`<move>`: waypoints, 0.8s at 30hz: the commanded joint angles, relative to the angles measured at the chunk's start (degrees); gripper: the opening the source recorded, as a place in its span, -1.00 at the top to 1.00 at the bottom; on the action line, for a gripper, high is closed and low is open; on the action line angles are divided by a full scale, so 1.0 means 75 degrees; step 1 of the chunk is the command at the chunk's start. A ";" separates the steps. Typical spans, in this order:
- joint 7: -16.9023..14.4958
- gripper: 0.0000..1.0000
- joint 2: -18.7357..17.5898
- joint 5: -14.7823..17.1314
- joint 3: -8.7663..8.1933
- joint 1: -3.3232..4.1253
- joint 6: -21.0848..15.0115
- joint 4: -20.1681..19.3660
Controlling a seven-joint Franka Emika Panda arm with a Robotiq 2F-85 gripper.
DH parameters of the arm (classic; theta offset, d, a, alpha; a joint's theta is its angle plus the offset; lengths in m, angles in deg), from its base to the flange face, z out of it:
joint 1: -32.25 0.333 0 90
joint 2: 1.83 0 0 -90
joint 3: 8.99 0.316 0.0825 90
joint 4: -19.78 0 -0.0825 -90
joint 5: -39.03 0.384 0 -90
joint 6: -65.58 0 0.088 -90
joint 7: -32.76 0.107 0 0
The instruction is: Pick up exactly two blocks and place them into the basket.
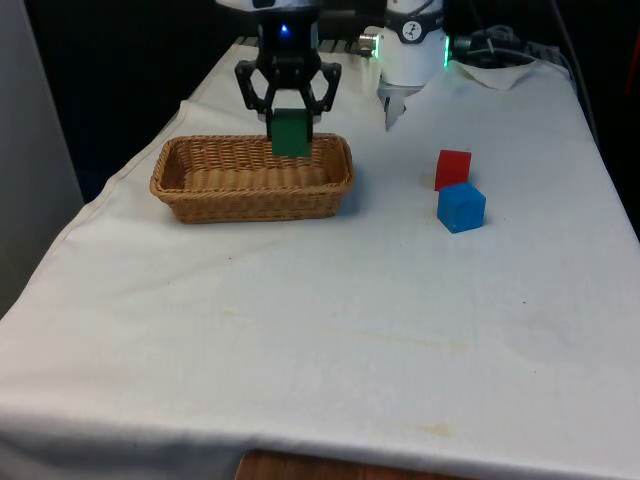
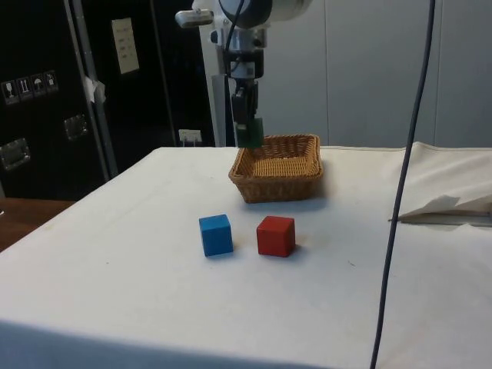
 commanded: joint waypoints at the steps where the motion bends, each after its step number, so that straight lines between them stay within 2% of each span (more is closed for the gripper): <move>1: -0.0092 0.98 0.0069 0.0008 -0.0023 -0.0038 -0.0122 -0.0092; 4: -0.0290 0.98 0.0046 0.0084 -0.0107 -0.0046 -0.0237 -0.0176; 8: -0.0657 0.98 -0.0061 0.0237 -0.0191 -0.0107 -0.0497 -0.0336; 9: -0.0474 0.98 -0.0069 0.0084 -0.0260 -0.0031 -0.0359 -0.0290; 10: -0.0741 0.98 -0.0099 0.0290 -0.0206 -0.0115 -0.0550 -0.0367; 15: -0.1199 0.98 -0.0367 0.0619 -0.0306 -0.0138 -0.0749 -0.0405; 19: -0.1505 0.98 -0.0619 0.0848 -0.0336 -0.0206 -0.0833 -0.0359; 20: -0.1360 0.98 -0.0611 0.0718 -0.0443 -0.0107 -0.0764 -0.0367; 21: -0.1597 0.98 -0.0680 0.0909 -0.0351 -0.0222 -0.0848 -0.0344; 24: -0.1940 0.98 -0.0963 0.1207 -0.0405 -0.0244 -0.0932 -0.0283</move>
